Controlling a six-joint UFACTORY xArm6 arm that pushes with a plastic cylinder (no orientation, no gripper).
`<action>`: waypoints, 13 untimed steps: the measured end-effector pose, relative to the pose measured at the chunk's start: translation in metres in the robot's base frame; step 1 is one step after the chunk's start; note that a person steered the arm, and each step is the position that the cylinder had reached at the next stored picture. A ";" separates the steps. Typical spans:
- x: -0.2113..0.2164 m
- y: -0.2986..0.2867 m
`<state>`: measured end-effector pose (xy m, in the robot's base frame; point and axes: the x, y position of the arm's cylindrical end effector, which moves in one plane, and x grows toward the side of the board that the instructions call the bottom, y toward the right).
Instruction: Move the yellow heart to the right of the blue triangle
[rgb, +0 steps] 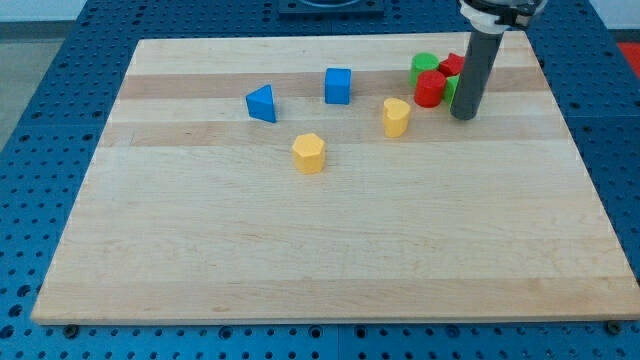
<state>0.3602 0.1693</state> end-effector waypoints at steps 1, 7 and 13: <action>0.000 0.000; 0.024 -0.102; 0.002 -0.181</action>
<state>0.3624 -0.0120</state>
